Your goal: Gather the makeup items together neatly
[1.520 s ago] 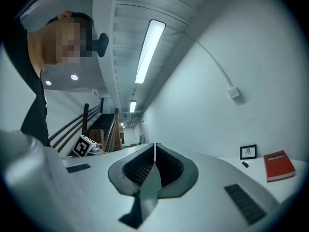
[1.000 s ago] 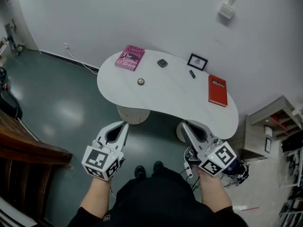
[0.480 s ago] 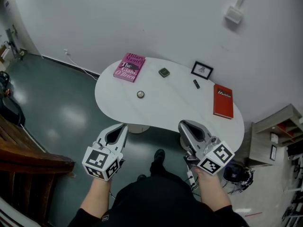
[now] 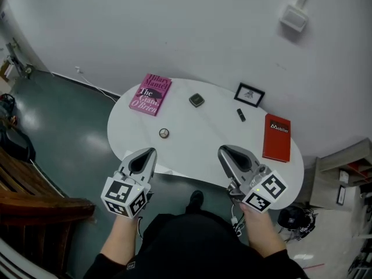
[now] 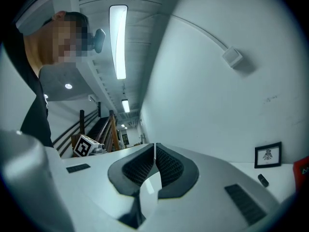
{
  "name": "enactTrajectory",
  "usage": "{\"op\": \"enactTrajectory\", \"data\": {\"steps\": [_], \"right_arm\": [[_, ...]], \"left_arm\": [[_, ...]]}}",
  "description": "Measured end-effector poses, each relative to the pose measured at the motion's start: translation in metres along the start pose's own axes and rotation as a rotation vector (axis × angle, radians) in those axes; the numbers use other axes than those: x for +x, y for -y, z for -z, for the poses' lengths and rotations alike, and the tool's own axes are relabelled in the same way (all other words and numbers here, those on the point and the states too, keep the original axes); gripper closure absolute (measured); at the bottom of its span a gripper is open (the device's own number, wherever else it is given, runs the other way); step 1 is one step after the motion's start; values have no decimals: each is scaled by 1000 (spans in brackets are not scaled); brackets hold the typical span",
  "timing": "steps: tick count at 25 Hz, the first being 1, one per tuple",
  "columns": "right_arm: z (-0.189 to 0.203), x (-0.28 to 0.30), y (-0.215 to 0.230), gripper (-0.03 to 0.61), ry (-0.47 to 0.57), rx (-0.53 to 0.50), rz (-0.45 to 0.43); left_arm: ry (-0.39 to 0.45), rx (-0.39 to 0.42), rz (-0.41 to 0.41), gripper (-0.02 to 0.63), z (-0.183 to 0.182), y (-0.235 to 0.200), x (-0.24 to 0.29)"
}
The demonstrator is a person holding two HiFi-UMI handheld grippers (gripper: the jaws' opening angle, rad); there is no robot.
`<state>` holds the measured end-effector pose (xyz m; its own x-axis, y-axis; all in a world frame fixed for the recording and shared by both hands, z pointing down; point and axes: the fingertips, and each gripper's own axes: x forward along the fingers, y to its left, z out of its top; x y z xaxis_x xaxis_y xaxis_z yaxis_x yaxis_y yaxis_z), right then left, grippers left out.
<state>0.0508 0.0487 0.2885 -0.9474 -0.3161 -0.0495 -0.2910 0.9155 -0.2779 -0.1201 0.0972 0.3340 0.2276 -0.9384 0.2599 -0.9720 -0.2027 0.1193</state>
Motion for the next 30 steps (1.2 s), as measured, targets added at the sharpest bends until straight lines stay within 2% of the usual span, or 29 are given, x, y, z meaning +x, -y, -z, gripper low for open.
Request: {"op": "enactTrajectory", "data": {"steps": [5, 10, 15, 20, 25, 30], "right_arm": [[12, 21, 20, 540, -50, -8, -28], [26, 59, 23, 540, -98, -14, -49], [36, 112, 27, 540, -124, -23, -31], [68, 162, 31, 537, -215, -42, 12], [109, 197, 38, 458, -318, -38, 38], [155, 221, 52, 427, -418, -39, 28]], "left_arm": [[2, 18, -16, 600, -12, -13, 25], [-4, 5, -22, 600, -14, -48, 39], [1, 2, 9, 600, -18, -90, 52], [3, 12, 62, 600, -20, -129, 59], [-15, 5, 95, 600, -9, -158, 66], [-32, -31, 104, 600, 10, -173, 82]]}}
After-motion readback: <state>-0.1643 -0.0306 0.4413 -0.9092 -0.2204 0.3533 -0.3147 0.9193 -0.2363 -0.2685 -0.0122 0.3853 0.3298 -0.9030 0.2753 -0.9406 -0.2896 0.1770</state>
